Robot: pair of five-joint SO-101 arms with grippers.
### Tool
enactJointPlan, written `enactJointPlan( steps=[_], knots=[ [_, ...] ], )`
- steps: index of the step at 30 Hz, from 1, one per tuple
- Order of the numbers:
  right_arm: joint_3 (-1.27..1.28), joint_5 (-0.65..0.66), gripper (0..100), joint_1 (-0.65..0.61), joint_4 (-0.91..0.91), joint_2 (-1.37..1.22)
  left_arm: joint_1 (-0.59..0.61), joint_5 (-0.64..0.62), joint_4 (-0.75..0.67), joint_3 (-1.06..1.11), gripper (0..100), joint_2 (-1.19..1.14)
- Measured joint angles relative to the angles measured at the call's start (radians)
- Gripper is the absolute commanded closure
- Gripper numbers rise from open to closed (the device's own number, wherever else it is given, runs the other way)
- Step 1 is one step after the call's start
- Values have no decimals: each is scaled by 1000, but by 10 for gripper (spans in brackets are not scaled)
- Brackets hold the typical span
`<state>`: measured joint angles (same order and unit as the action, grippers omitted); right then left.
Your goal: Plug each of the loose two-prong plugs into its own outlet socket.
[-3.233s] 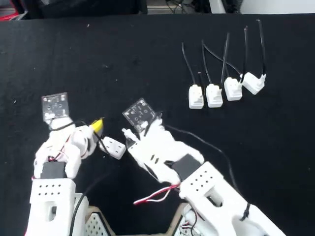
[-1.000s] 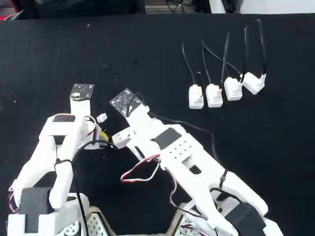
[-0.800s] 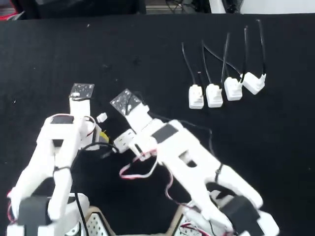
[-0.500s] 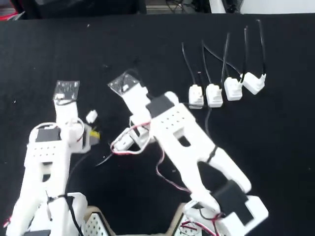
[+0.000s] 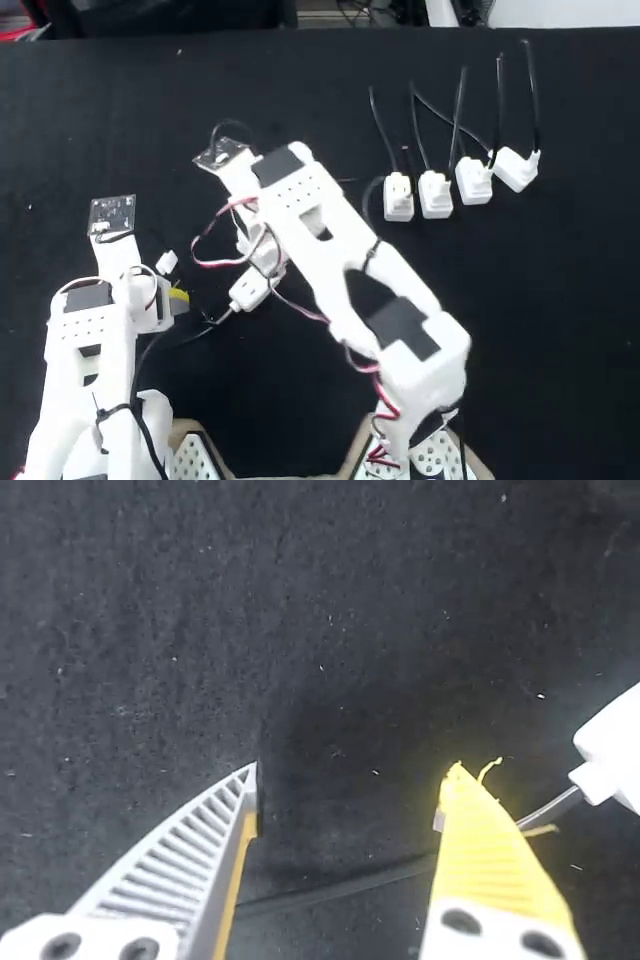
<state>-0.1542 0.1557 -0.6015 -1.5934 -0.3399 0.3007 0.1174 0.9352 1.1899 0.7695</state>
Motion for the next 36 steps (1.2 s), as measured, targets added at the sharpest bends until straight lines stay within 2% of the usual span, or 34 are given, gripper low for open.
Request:
enactJointPlan(
  steps=[7, 13, 24, 30, 36],
  knots=[
    [-255, 3, 988, -3, -126, -186, 0, 0, 0, 0, 712, 0],
    [-344, 31, 988, -5, -133, -285, 0, 0, 0, 0, 712, 0],
    [-342, 84, 988, -35, -140, -281, 5, 0, 0, 0, 712, 0],
    [-216, 167, 988, -40, -140, -201, 5, 0, 0, 0, 712, 0],
    [-186, 180, 988, -31, -133, -192, 5, 0, 0, 0, 712, 0]
  ],
)
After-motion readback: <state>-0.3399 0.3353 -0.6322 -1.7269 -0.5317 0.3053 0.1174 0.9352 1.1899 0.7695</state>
